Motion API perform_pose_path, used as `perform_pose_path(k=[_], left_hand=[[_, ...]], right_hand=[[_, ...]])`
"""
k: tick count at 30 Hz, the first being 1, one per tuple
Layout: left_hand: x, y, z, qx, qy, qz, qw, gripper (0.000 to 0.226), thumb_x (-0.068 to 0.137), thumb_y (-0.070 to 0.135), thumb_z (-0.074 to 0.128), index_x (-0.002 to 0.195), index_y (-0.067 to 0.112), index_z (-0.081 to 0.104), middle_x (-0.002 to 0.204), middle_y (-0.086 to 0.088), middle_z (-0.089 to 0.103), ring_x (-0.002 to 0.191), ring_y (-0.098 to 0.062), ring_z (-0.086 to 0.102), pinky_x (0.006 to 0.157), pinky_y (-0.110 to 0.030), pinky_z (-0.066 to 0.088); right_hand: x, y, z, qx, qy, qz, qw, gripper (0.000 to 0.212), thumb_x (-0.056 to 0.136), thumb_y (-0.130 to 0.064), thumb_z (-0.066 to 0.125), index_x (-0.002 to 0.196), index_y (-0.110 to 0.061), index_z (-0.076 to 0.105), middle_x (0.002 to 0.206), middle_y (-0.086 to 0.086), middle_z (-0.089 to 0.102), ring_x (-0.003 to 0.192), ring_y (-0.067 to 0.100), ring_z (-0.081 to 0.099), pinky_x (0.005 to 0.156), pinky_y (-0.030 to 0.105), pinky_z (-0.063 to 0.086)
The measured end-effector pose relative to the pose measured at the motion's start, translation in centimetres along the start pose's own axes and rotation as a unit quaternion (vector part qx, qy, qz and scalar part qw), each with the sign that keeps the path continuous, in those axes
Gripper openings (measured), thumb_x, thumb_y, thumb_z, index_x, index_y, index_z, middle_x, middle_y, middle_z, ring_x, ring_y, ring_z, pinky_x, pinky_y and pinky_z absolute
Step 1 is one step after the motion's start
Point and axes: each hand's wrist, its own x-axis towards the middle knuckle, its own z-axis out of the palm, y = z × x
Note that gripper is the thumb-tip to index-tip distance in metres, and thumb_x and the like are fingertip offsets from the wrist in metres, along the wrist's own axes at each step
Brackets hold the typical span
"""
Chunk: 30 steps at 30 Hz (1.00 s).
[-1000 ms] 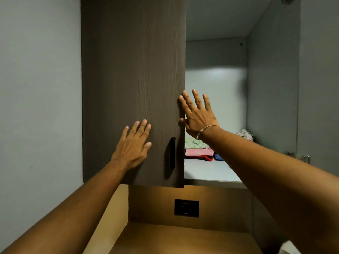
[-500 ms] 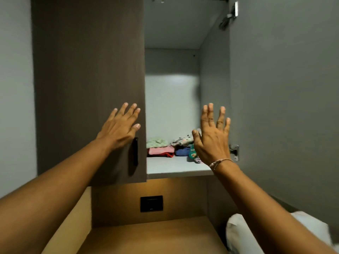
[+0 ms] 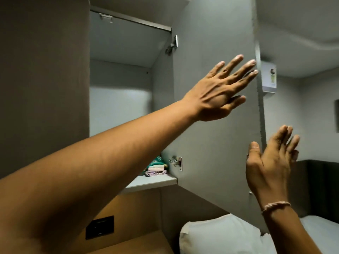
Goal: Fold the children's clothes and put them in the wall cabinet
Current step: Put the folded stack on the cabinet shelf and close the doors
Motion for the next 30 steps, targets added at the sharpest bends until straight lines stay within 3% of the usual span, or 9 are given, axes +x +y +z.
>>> perform_pose_path(k=[3,8,12,17,20,22,25,30], left_hand=[[3.3,1.5,-0.2,0.025,-0.002,0.022,0.999,0.062,0.1,0.045,0.024,0.153,0.016,0.014,0.163,-0.008,0.01,0.149,-0.031,0.0,0.121,-0.046,0.003],[3.7,1.4,0.6,0.053,-0.059,0.015,0.997,0.058,0.102,0.045,0.019,0.154,0.02,0.012,0.163,-0.004,0.006,0.149,-0.028,-0.005,0.121,-0.044,-0.003],[0.9,-0.3,-0.8,0.05,-0.045,0.016,0.998,0.056,0.102,0.045,0.02,0.153,0.022,0.02,0.162,-0.004,0.013,0.15,-0.028,0.0,0.122,-0.046,0.0],[-6.0,-3.1,-4.0,0.05,-0.004,-0.004,0.999,0.057,0.101,0.043,0.024,0.15,0.016,0.029,0.159,-0.007,0.024,0.149,-0.032,0.009,0.121,-0.049,0.007],[-11.4,-5.2,-5.6,0.065,0.012,-0.042,0.997,0.057,0.1,0.042,0.025,0.149,0.013,0.033,0.158,-0.009,0.027,0.148,-0.033,0.012,0.12,-0.051,0.012],[-15.3,-6.8,-6.3,0.082,0.007,-0.078,0.994,0.056,0.101,0.041,0.025,0.148,0.013,0.034,0.158,-0.009,0.027,0.149,-0.031,0.011,0.12,-0.05,0.012],[-21.2,-9.3,-6.6,0.116,-0.039,-0.145,0.982,0.056,0.101,0.042,0.023,0.149,0.014,0.031,0.159,-0.008,0.024,0.149,-0.027,0.008,0.121,-0.048,0.01],[-29.7,-12.5,-4.7,0.148,-0.156,-0.291,0.932,0.06,0.098,0.044,0.019,0.152,0.018,0.018,0.162,-0.003,0.015,0.15,-0.024,0.002,0.121,-0.047,0.006]], right_hand=[[0.3,0.5,0.2,0.022,-0.057,0.012,0.998,0.075,0.088,-0.049,0.022,0.152,-0.017,-0.002,0.161,0.003,-0.005,0.148,0.021,-0.009,0.119,0.038,-0.005],[-0.9,-1.0,-0.3,0.095,-0.062,0.03,0.993,0.076,0.083,-0.041,0.033,0.152,-0.02,0.011,0.161,0.003,0.01,0.148,0.02,0.001,0.121,0.043,0.006],[-2.8,-3.2,-1.2,0.127,-0.075,0.025,0.989,0.073,0.082,-0.041,0.035,0.151,-0.025,0.018,0.159,0.003,0.015,0.148,0.021,0.006,0.12,0.045,0.011],[-6.6,-7.7,0.0,0.185,-0.068,-0.049,0.979,0.063,0.086,-0.038,0.039,0.148,-0.033,0.025,0.142,-0.033,0.004,0.138,0.003,0.007,0.118,0.046,0.015],[-9.3,-10.8,2.6,0.243,-0.087,-0.12,0.958,0.058,0.089,-0.035,0.041,0.146,-0.035,0.029,0.128,-0.06,-0.004,0.135,-0.018,-0.003,0.116,0.041,0.015],[-10.4,-12.6,5.0,0.273,-0.122,-0.169,0.939,0.055,0.091,-0.039,0.037,0.146,-0.037,0.03,0.136,-0.054,0.005,0.139,-0.015,-0.001,0.117,0.039,0.014],[-10.8,-14.0,9.8,0.258,-0.207,-0.228,0.916,0.051,0.095,-0.043,0.03,0.146,-0.041,0.023,0.151,-0.023,0.022,0.147,0.004,0.004,0.121,0.039,0.011],[-7.9,-14.6,19.8,0.075,-0.334,-0.323,0.882,0.055,0.1,-0.044,0.026,0.148,-0.043,-0.001,0.157,-0.011,-0.006,0.148,0.021,-0.006,0.121,0.046,0.003]])
